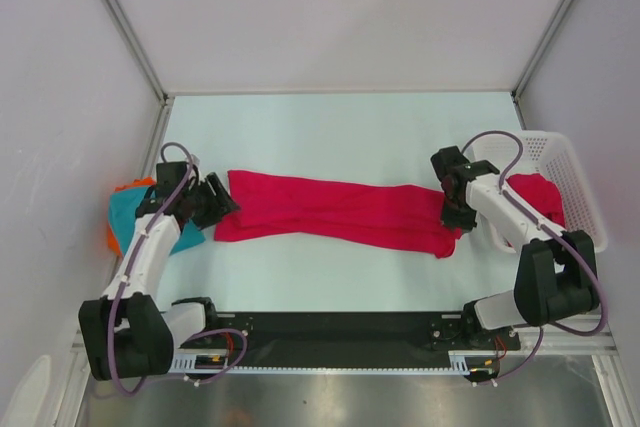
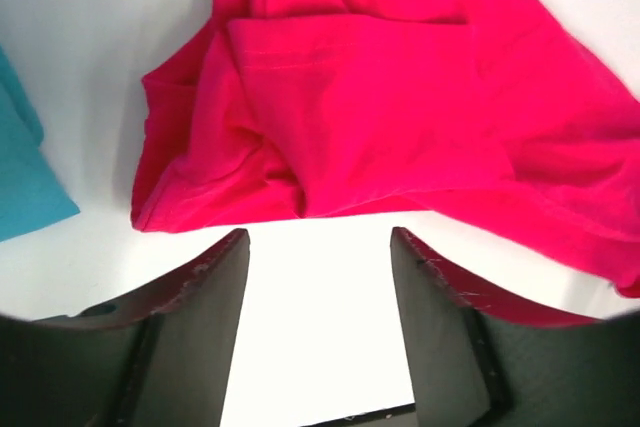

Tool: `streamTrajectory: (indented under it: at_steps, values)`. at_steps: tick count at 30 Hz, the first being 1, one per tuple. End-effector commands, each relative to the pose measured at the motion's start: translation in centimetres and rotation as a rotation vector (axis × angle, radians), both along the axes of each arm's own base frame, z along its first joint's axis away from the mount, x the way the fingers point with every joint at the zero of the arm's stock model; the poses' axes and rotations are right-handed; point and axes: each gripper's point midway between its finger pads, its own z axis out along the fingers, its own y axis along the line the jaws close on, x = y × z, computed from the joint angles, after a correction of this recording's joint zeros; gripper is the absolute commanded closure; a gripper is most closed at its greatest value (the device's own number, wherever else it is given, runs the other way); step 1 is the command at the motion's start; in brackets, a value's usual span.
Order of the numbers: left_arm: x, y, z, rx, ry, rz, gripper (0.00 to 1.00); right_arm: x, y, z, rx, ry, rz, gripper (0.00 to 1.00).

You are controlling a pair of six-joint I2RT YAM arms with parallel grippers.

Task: Fold and stack the t-shirts
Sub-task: Fold the other side of the tshirt into a rectangle

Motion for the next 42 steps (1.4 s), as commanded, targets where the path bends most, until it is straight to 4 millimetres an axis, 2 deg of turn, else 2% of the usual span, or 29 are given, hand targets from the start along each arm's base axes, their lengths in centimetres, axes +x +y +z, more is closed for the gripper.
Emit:
streamTrajectory:
  at_steps: [1,2,3,7,10,13,14,15,17,18,22,33,36,39,42]
  values:
    - [1.0,0.9,3.1,0.005,-0.103,0.028,0.32,0.2,0.7,2.7,0.023,-0.067,-0.003,0.70]
    - [1.2,1.0,3.5,0.008,-0.114,0.033,0.27,0.2,0.9,2.9,0.025,-0.072,0.004,0.69]
    - [1.2,1.1,3.6,0.007,-0.118,0.039,0.26,0.1,0.9,3.1,0.026,-0.074,0.004,0.69]
    - [2.1,0.5,4.2,-0.036,-0.139,0.035,0.24,0.4,1.2,3.4,0.029,-0.090,0.008,0.68]
    - [3.7,0.1,3.9,-0.078,-0.143,0.028,0.24,1.1,1.7,3.0,0.044,-0.097,0.015,0.67]
    - [5.7,-0.3,2.9,-0.113,-0.115,0.021,0.24,2.1,2.4,2.2,0.058,-0.082,0.024,0.67]
    - [6.7,-0.3,3.4,-0.123,-0.136,0.012,0.24,2.5,2.5,2.2,0.060,-0.088,0.025,0.68]
    - [7.3,-0.3,2.4,-0.128,-0.103,0.012,0.24,2.7,2.6,1.8,0.057,-0.072,0.030,0.68]
    - [8.5,-0.1,2.5,-0.121,-0.103,0.008,0.24,3.5,2.9,2.1,0.059,-0.084,0.034,0.68]
    - [8.8,-0.1,1.5,-0.126,-0.070,0.011,0.24,3.7,3.0,2.1,0.061,-0.085,0.036,0.68]
    - [9.9,-0.5,0.3,-0.157,-0.036,0.012,0.24,4.3,3.2,2.3,0.063,-0.092,0.045,0.68]
    - [9.6,-1.7,-1.7,-0.121,0.021,-0.007,0.23,4.3,3.2,1.5,0.065,-0.078,0.055,0.68]
    - [9.4,-2.2,-2.6,-0.121,0.046,-0.019,0.28,4.3,3.4,1.4,0.071,-0.076,0.059,0.68]
    - [9.1,-2.6,-3.4,-0.123,0.069,-0.025,0.38,4.2,3.4,1.4,0.073,-0.074,0.061,0.68]
    - [8.8,-2.6,-3.8,-0.114,0.081,-0.017,0.42,4.0,3.4,1.4,0.076,-0.077,0.063,0.68]
